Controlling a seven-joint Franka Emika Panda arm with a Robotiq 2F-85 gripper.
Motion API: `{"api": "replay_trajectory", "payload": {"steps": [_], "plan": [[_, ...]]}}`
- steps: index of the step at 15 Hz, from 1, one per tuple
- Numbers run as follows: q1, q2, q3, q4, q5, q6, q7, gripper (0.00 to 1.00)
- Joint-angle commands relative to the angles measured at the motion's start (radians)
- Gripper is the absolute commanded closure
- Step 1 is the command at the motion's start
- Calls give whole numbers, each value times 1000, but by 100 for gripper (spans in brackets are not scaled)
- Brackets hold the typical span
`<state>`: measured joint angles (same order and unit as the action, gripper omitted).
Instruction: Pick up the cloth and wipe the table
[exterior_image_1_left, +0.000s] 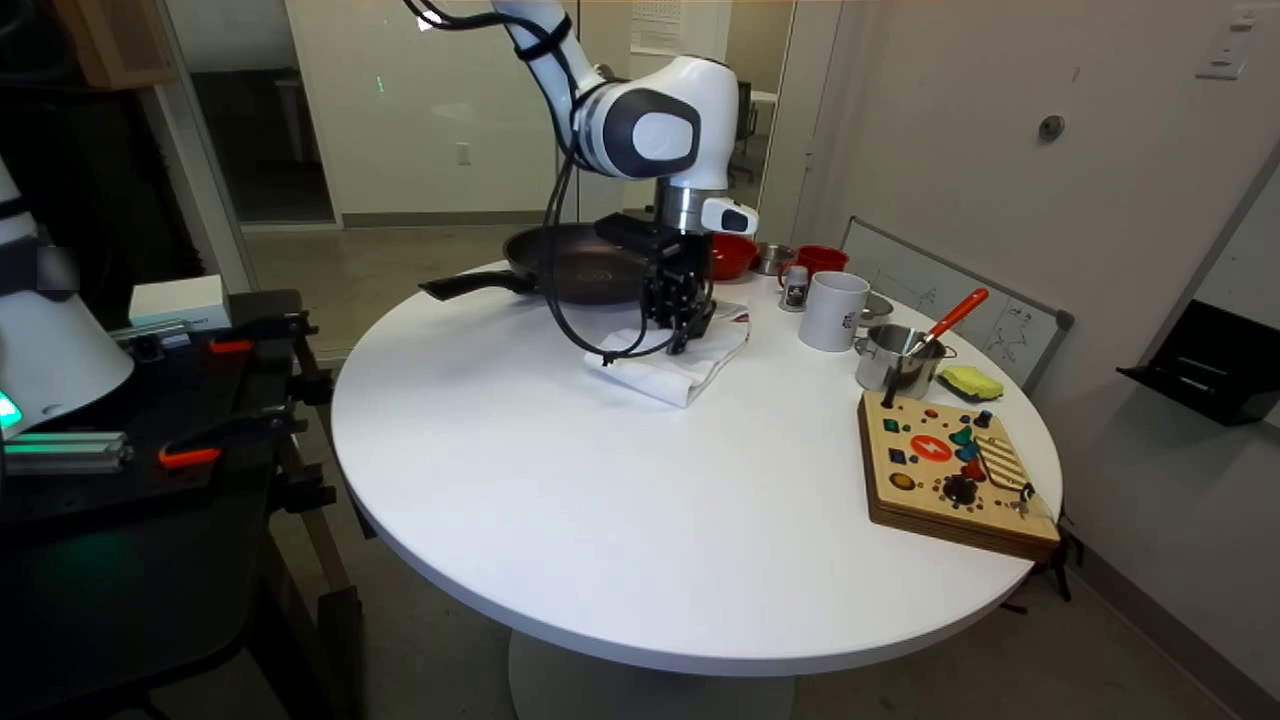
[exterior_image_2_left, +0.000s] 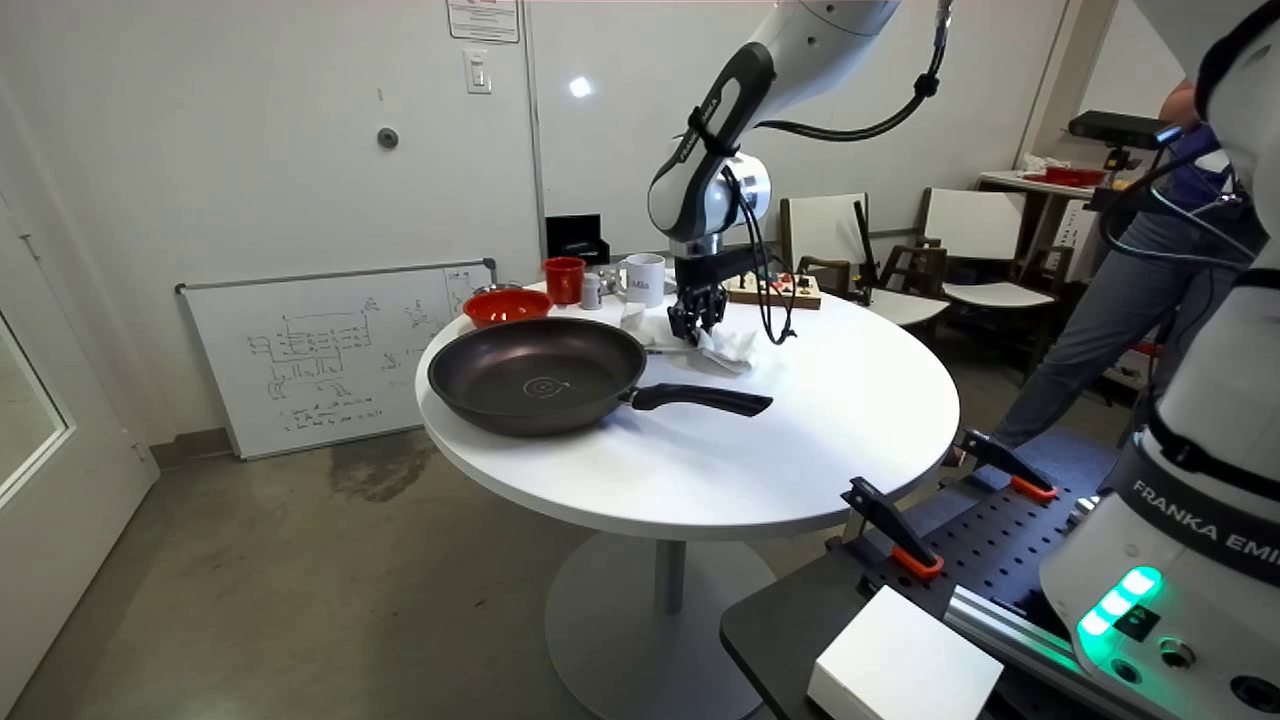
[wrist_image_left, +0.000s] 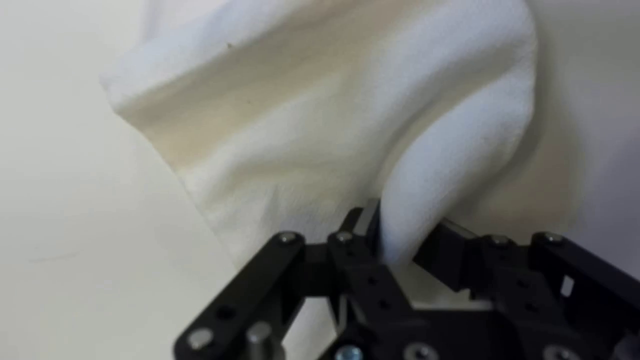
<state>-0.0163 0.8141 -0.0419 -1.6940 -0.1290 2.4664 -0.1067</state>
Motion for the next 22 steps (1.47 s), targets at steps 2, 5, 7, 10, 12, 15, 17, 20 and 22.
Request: {"api": "replay_trajectory", "payload": {"steps": [2,5,7,10,12,15,17,20,22], "plan": [[56,-43,-49,-30,-69,70,57,94],[70,-17,-66,-1,-88,53,75,94],[38,15,-35,22,-54,13,44,94],[19,53,-20,32,-38,-24,35,94],[8,71,-24,50,-34,-37,41,94],[-6,99,-46,77,-37,-54,57,94],[-19,111,-65,97,-39,-64,71,94],[-43,124,-92,133,-42,-91,82,96],[-118,123,-41,153,17,-126,17,98]]}}
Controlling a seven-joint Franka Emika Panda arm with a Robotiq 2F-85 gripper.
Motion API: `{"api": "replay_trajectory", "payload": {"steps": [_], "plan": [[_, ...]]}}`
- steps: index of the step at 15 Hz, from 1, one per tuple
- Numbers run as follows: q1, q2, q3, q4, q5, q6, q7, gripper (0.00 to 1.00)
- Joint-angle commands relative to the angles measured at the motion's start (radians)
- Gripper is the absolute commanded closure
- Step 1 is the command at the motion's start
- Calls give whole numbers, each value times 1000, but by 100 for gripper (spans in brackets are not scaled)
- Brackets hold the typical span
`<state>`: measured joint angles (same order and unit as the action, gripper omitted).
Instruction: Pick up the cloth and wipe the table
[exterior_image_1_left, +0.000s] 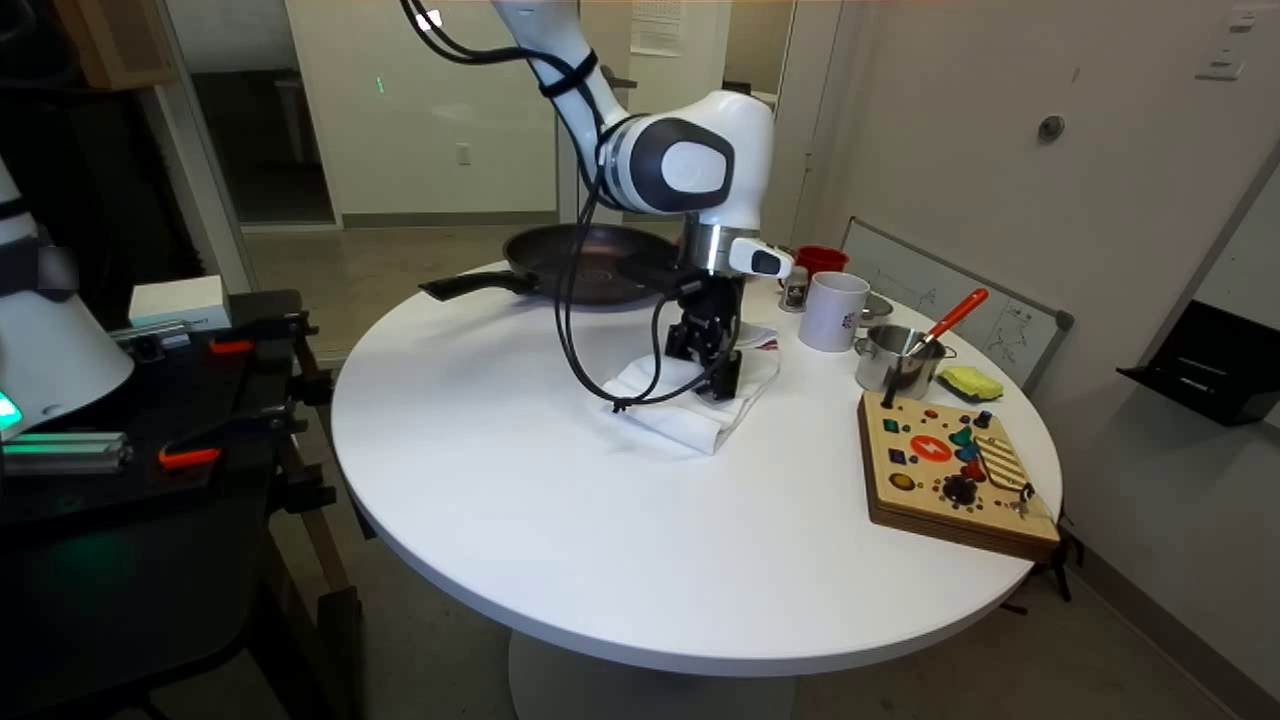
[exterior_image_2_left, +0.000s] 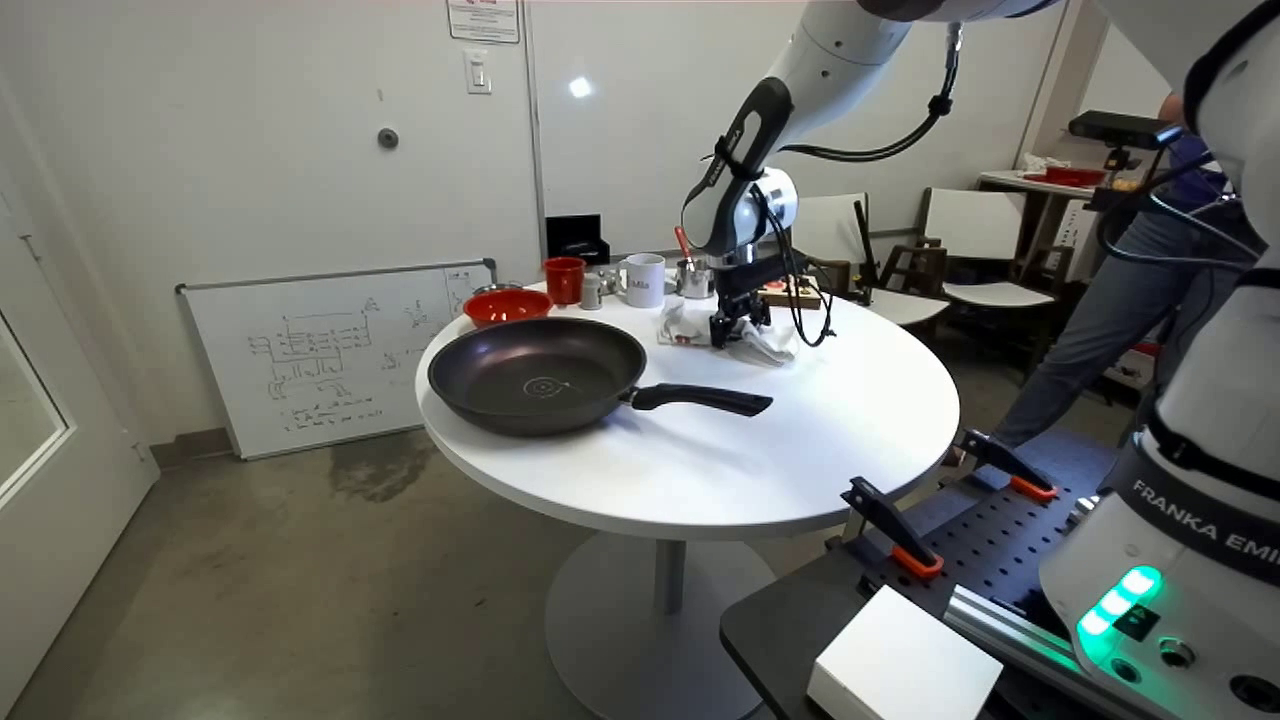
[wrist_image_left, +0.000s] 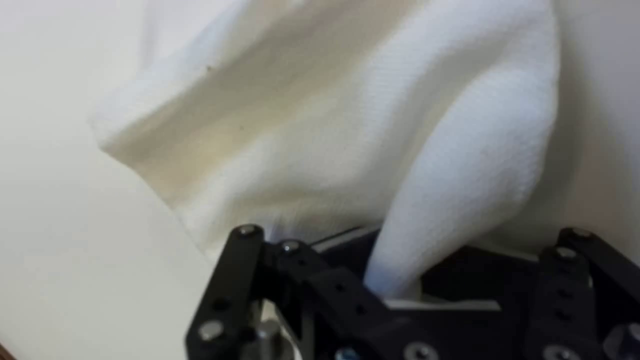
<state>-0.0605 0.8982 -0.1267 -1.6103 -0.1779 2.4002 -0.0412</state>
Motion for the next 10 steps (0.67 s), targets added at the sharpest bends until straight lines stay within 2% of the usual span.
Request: {"api": "replay_trajectory", "payload": {"steps": [1,6,10], "plan": [[-136,35,95,77,123,-72,-116,98],[-290,63,185,152,319,-180,-234,97],[-315,76,173,186,355,-204,-250,97]]}}
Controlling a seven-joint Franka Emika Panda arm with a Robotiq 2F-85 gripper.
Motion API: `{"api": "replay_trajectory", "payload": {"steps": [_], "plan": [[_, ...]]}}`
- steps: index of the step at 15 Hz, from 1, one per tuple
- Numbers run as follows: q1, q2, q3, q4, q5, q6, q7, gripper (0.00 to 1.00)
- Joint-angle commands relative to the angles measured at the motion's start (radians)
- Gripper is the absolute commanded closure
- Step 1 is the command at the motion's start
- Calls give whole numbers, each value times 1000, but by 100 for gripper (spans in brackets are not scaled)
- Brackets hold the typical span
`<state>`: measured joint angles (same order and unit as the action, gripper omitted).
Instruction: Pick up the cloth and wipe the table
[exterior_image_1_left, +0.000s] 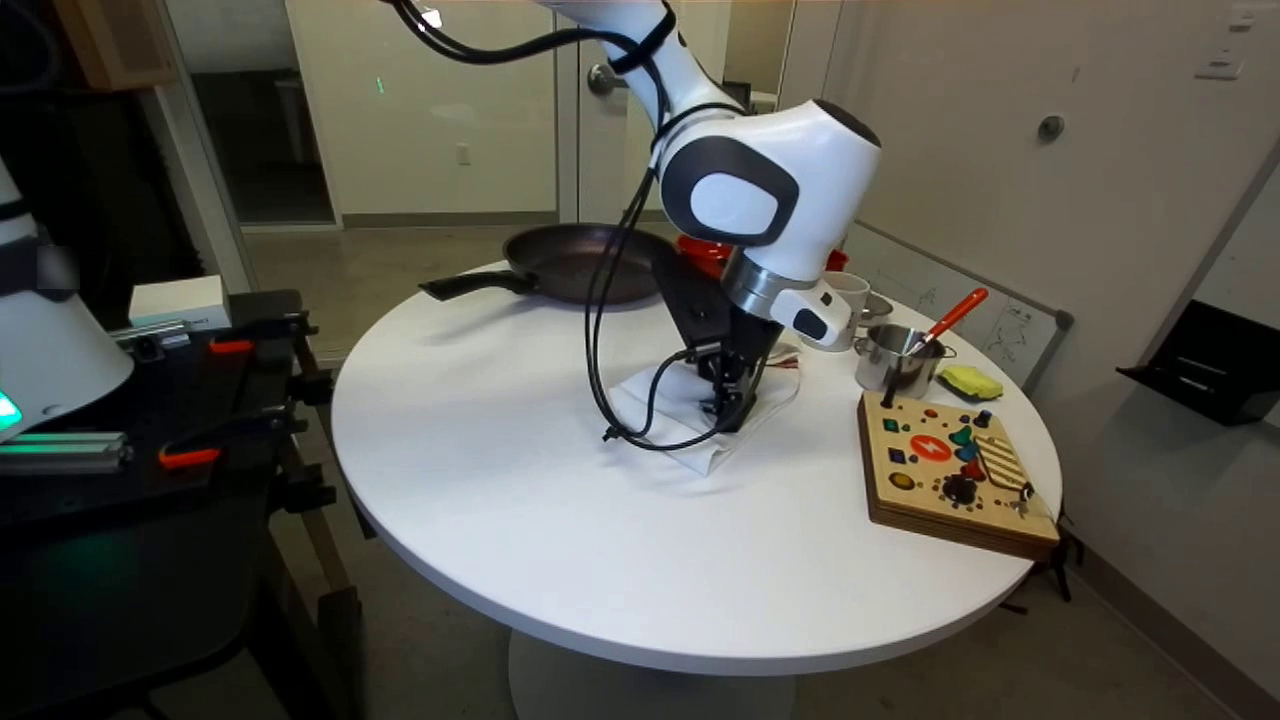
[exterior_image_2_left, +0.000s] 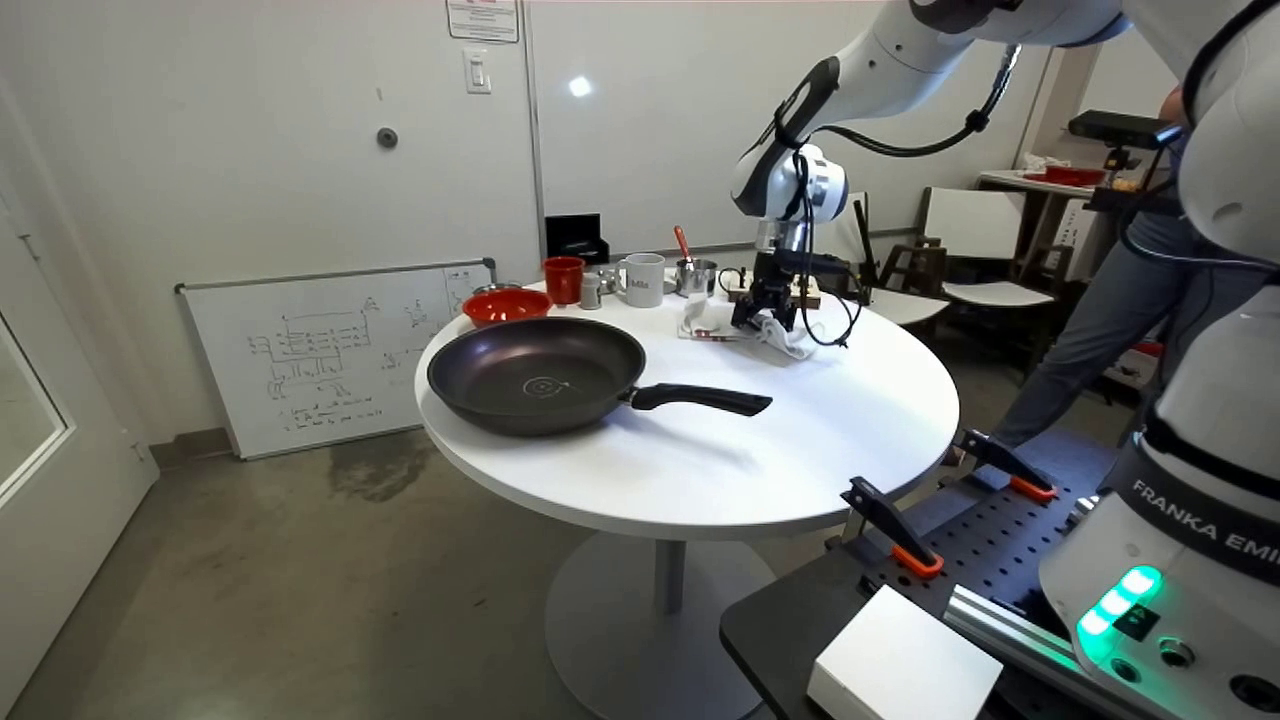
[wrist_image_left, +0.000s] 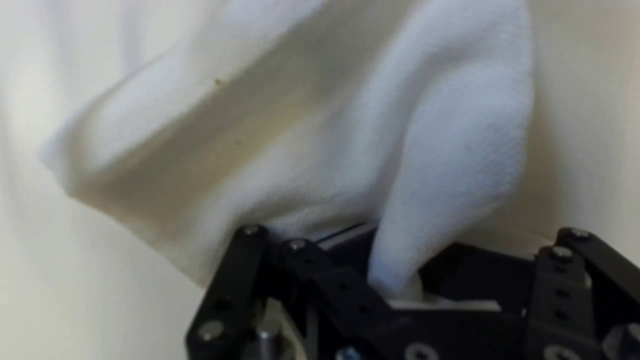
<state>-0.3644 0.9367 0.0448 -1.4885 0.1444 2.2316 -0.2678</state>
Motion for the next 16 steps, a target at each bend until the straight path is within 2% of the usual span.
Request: {"api": "replay_trajectory", "payload": {"steps": [1,6,10,16], "plan": [[0,37,-14,69,19,-31,-14,97],[89,10,-112,73,-104,-16,43,97],[133,5,-164,85,-197,-15,74,96],[116,19,-197,98,-218,-35,92,97]]}}
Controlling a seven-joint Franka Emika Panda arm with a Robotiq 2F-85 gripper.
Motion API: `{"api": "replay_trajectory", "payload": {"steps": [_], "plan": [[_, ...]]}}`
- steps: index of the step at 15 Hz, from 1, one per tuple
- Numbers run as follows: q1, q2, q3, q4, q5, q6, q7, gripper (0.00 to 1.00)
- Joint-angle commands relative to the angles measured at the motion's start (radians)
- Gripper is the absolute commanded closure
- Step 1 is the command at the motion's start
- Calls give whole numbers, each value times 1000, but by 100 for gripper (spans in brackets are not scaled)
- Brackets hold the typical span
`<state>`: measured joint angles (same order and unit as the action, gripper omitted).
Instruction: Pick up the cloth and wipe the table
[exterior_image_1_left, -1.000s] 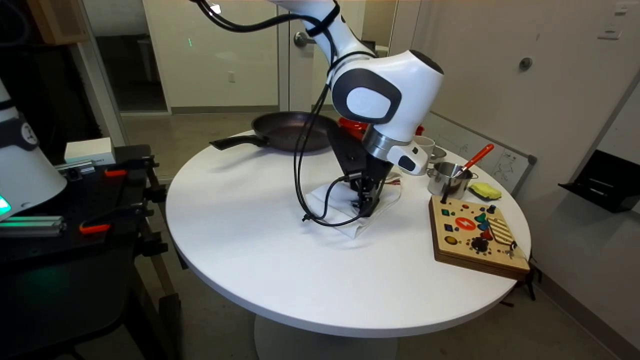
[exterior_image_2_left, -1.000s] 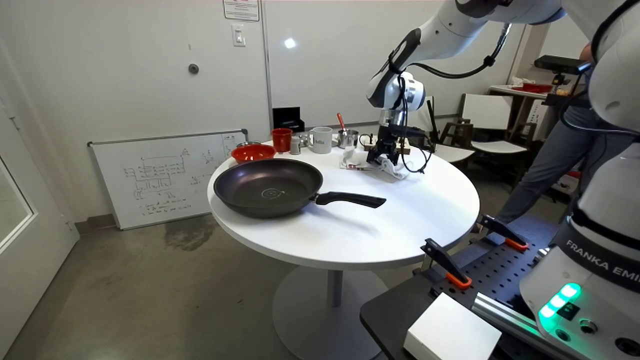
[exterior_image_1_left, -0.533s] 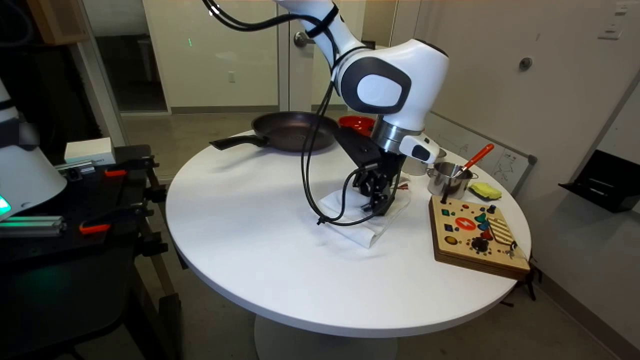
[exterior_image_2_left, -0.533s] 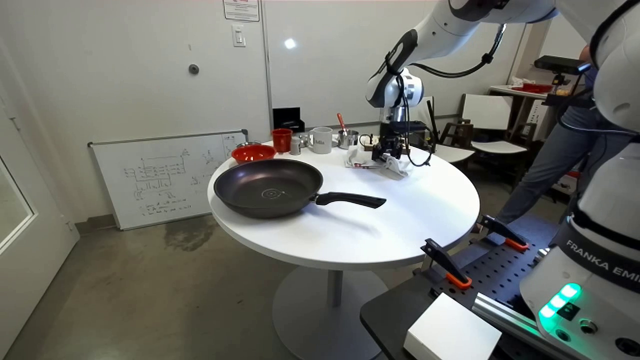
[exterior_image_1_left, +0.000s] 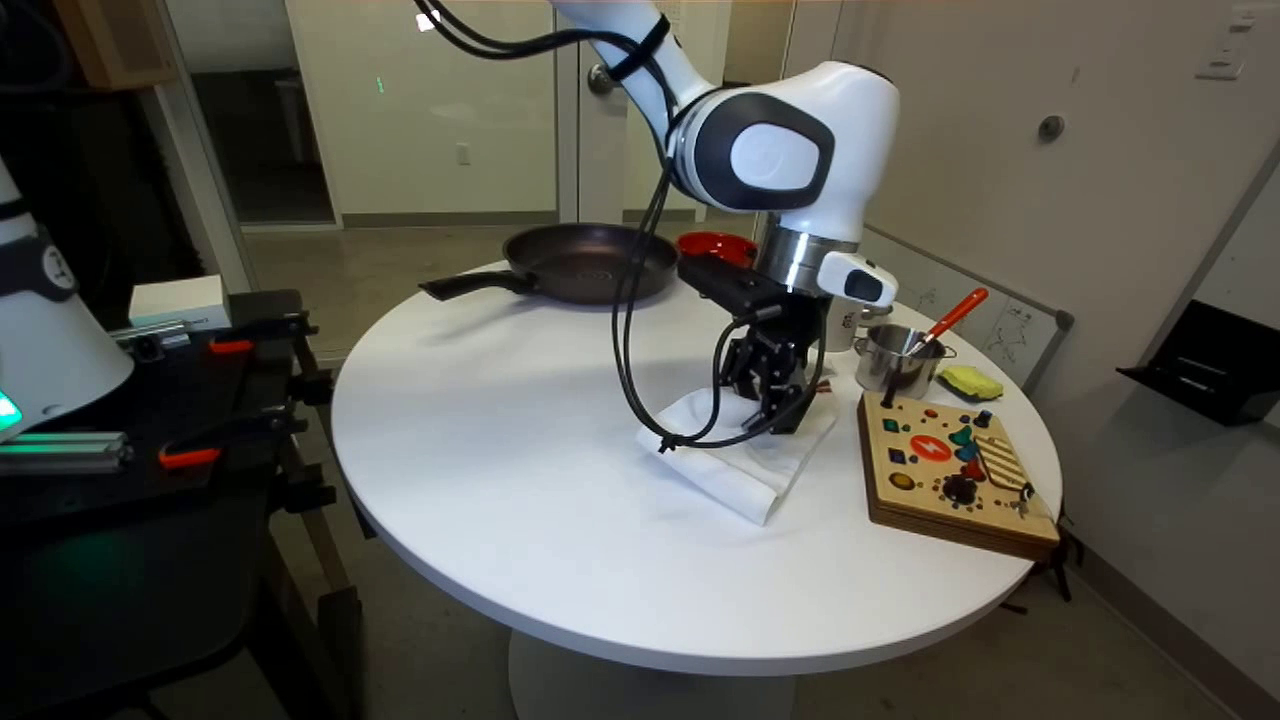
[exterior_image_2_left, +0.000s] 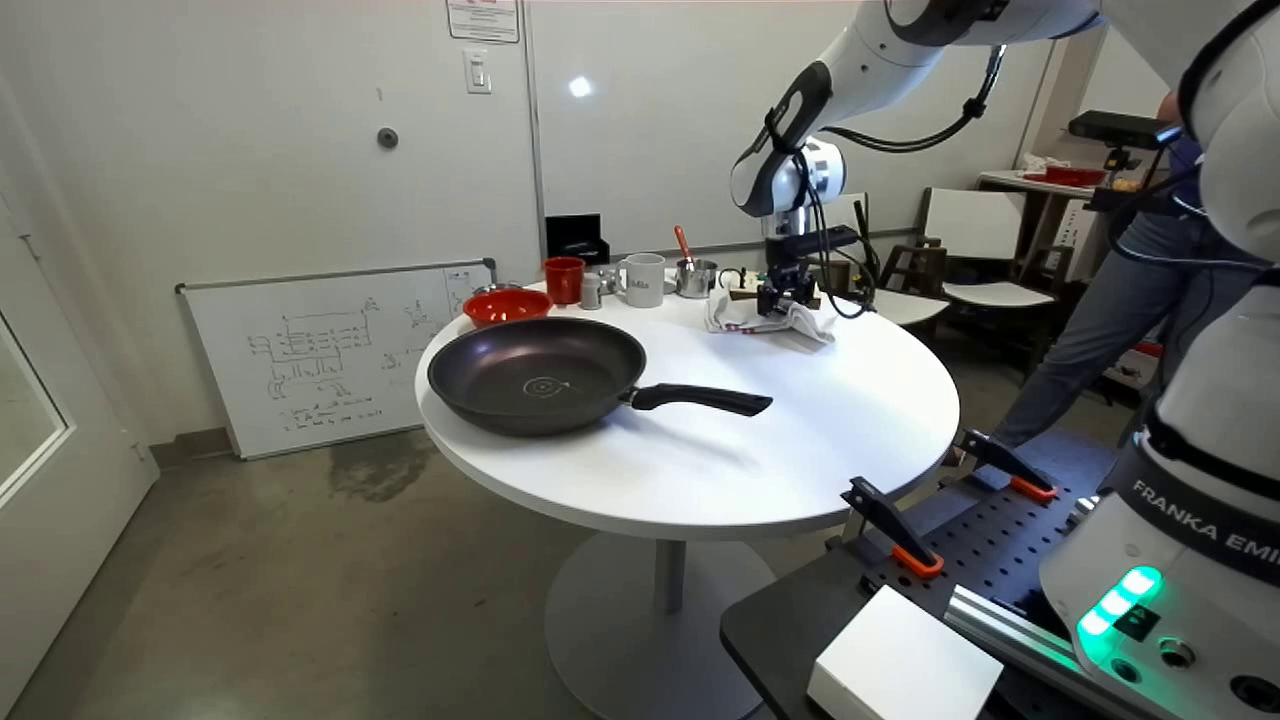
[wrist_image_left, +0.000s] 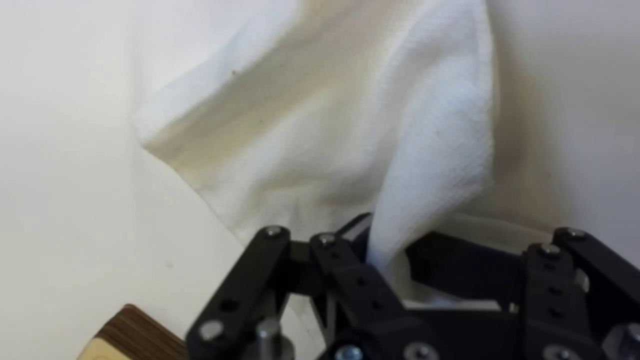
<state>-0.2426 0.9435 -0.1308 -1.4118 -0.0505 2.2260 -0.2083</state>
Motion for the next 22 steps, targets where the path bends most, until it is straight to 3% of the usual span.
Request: {"api": "replay_trajectory", "payload": {"steps": [1,7,12,22], "plan": [[-11,13,-27,21,-22,-34,35,97],[5,-115,-19,-89,-29,0,18,97],[70,-233,-26,-150,-95,-43,24,97],[18,-460,105,-280,-66,-234,-402,97]]}}
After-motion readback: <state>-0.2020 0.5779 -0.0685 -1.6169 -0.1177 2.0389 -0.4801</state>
